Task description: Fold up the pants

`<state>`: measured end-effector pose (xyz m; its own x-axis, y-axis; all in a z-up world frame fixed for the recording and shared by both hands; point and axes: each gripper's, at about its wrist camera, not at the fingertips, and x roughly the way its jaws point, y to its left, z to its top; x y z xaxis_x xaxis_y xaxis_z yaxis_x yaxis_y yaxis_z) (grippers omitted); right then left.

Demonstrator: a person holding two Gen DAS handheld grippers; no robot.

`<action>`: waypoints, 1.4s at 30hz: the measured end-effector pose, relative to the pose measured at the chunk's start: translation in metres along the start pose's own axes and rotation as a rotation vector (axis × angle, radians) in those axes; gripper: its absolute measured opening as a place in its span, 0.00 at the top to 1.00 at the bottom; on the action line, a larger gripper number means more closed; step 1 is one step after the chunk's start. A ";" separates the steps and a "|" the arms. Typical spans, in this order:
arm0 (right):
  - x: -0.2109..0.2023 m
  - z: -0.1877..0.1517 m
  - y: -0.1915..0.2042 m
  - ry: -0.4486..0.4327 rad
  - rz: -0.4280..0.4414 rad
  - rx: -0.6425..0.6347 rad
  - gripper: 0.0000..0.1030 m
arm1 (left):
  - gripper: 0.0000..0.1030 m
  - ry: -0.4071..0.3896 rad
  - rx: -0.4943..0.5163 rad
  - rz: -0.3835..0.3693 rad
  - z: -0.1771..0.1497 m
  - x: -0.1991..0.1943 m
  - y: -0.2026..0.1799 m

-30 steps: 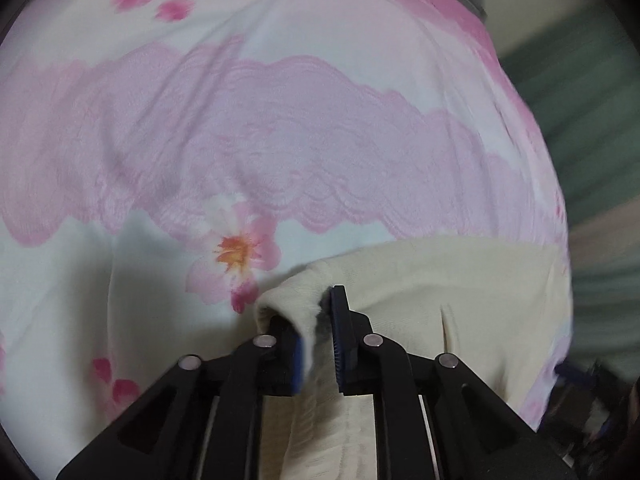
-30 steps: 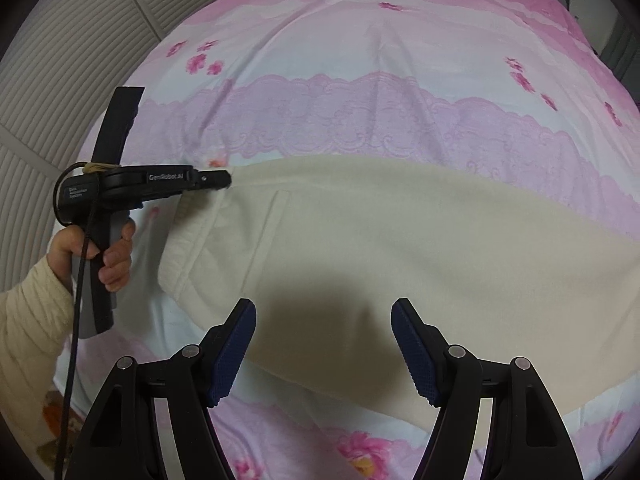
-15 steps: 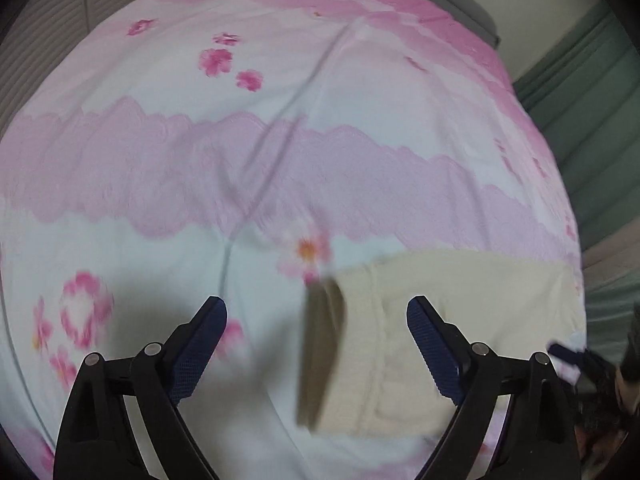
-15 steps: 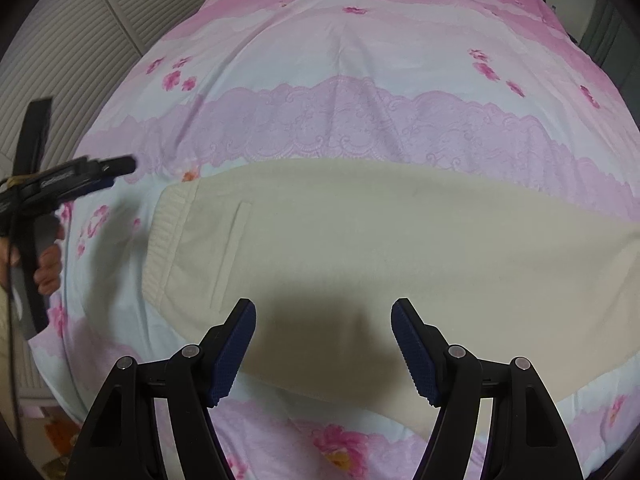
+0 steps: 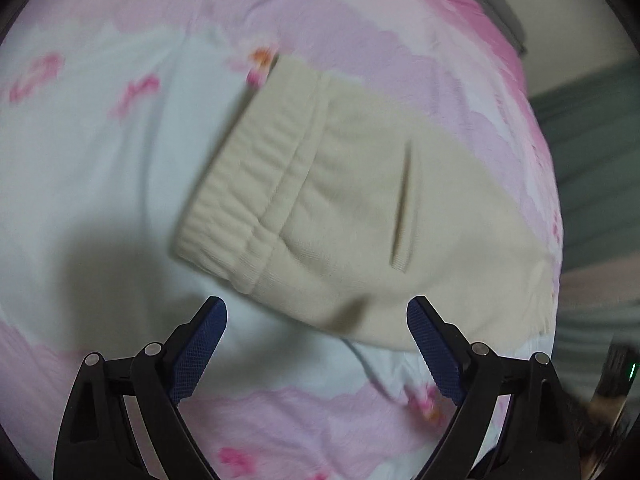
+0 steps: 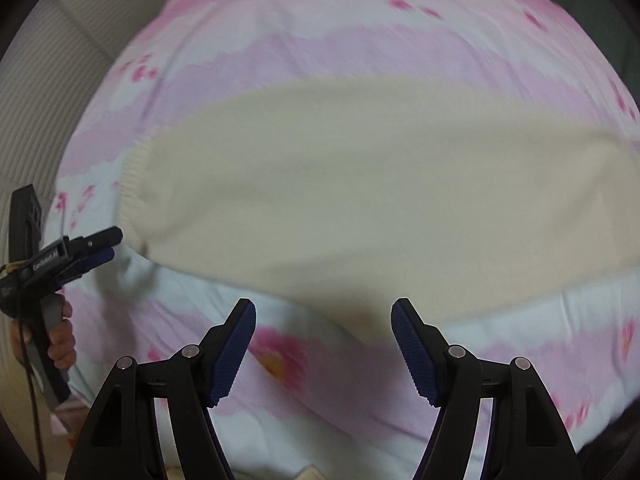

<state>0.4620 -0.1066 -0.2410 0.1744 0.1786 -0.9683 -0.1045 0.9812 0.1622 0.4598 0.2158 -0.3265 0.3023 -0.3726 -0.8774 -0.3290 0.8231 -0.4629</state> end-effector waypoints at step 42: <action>0.011 -0.072 -0.072 0.043 0.098 0.093 0.64 | 0.36 -0.166 0.378 0.302 -0.066 -0.086 -0.121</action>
<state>0.4013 -0.1803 -0.2770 0.1259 0.2729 -0.9538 -0.0273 0.9620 0.2717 0.4150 0.1198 -0.2029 0.3920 -0.0462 -0.9188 -0.0860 0.9925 -0.0866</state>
